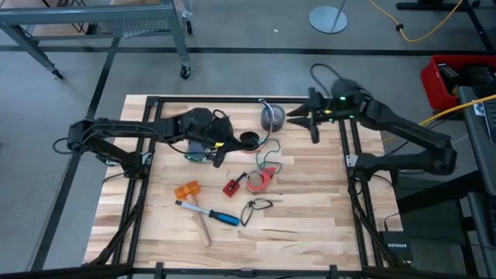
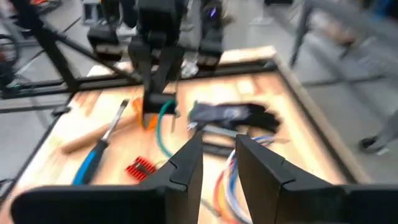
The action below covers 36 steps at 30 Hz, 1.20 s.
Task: Coil cords
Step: Coil the wire onto the spool
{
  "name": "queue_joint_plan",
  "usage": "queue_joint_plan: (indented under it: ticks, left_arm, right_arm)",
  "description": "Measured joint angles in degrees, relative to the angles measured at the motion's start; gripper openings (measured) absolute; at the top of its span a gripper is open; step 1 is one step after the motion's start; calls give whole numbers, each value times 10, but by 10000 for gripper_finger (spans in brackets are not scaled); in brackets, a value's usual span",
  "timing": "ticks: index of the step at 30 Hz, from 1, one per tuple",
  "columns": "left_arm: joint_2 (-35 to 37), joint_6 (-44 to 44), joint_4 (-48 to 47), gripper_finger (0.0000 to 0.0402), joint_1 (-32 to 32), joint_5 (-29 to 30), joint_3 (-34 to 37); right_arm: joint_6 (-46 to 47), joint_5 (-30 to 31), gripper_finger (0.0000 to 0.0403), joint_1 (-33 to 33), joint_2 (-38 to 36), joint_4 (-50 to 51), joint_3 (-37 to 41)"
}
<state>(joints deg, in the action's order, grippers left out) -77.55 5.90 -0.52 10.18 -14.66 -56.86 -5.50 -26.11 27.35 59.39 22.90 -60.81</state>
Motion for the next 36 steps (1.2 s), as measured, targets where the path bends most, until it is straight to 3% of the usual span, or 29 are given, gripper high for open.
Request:
queue_joint_plan:
  ticks: [9, 20, 25, 36]
  left_arm:
    - [-10, -44, -55, 0, -1, -54, -14]
    - [-11, -48, -81, 0, 3, -52, -15]
    - [-11, -48, -78, 0, 11, -50, -15]
    - [-11, -48, -71, 0, 4, -50, -15]
  right_arm:
    - [14, -102, 99, 0, 140, -56, 0]
    - [86, -200, 99, -6, 204, -193, 0]
    - [82, -198, 99, -34, 208, -205, 0]
    - [65, -104, 99, -61, 207, -233, 0]
